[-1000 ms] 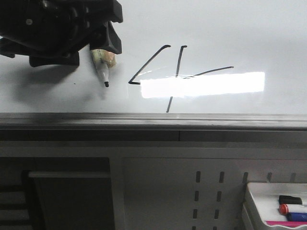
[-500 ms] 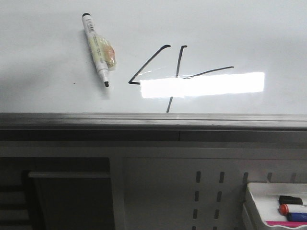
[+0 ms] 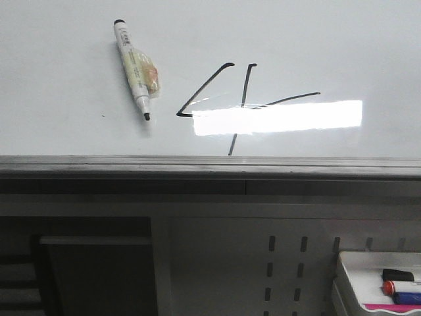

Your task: Write number 4 on whiteboard

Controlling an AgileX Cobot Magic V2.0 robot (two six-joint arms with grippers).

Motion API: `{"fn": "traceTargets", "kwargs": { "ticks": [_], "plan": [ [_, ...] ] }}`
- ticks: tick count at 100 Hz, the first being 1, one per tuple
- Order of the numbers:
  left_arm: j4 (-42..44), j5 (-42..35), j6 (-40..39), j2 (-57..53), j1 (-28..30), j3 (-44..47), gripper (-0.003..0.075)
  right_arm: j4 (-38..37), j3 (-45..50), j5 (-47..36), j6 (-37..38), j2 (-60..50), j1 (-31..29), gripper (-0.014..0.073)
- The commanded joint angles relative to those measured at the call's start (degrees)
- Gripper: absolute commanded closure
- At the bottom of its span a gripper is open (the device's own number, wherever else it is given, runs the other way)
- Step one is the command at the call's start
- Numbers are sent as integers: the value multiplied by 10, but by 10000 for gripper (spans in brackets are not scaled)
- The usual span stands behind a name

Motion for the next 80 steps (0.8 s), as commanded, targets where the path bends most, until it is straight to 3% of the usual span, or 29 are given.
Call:
{"fn": "traceTargets", "kwargs": {
  "ticks": [1,15,75,80],
  "plan": [
    [-2,-15,2,-34,0,15,741,1,27,-53,-2,-53,-3,637],
    [-4,-15,2,-72,0,52,741,6,52,-48,-2,-121,-3,637],
    [-5,-12,5,-79,0,75,741,6,53,-56,-2,-115,-3,637],
    [38,-30,12,-85,1,77,741,6,53,-56,-2,-115,-3,637]
  ]
}}
